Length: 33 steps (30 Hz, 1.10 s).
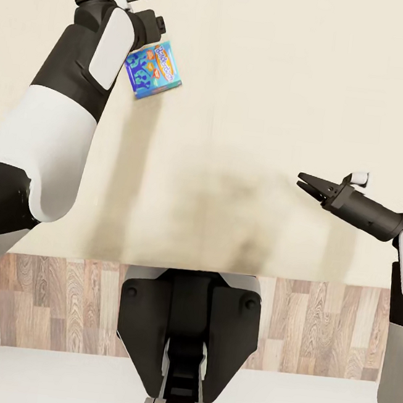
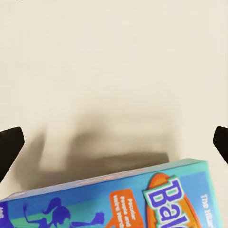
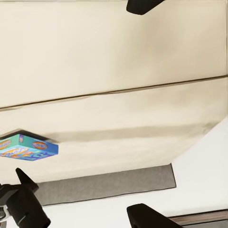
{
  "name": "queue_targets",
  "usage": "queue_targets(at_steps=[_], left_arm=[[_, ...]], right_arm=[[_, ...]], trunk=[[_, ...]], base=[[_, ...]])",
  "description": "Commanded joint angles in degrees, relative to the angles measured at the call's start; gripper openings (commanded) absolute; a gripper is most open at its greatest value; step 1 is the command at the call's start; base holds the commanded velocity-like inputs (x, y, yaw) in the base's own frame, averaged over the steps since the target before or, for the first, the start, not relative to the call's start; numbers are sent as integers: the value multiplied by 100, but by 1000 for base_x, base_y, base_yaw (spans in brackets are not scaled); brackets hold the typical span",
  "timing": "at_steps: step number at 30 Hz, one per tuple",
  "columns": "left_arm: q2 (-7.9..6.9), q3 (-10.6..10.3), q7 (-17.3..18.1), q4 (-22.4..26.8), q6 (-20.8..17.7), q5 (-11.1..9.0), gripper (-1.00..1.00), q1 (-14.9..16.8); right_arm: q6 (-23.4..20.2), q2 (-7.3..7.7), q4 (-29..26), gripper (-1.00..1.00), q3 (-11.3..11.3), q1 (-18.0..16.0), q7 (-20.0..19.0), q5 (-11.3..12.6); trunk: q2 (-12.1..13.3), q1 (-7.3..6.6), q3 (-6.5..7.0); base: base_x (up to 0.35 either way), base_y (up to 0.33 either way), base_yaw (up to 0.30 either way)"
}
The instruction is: Put all the toys in the child's room - the three board games (two on the bed and one on the table), the two jigsaw puzzles on the table, and the tennis ball on the table - inside the toy box on the table in the child's room.
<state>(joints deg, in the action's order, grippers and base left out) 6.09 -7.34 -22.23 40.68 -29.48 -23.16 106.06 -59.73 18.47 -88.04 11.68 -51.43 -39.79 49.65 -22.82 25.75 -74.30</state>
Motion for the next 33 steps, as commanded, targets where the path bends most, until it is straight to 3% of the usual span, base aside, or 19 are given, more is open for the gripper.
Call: queue_targets(at_steps=[1, 33], left_arm=[[-3, -22, -54, 3, 7, -61, 100, 2], [-5, -29, -61, -16, 84, -60, 100, 2]], right_arm=[[-27, 1, 0, 100, 7, 4, -36, -24], [-27, 8, -2, 100, 19, 37, -64, -25]], trunk=[[-10, 4, -12], [-10, 4, -126]], base=[[0, 0, 0], [0, 0, 0]])
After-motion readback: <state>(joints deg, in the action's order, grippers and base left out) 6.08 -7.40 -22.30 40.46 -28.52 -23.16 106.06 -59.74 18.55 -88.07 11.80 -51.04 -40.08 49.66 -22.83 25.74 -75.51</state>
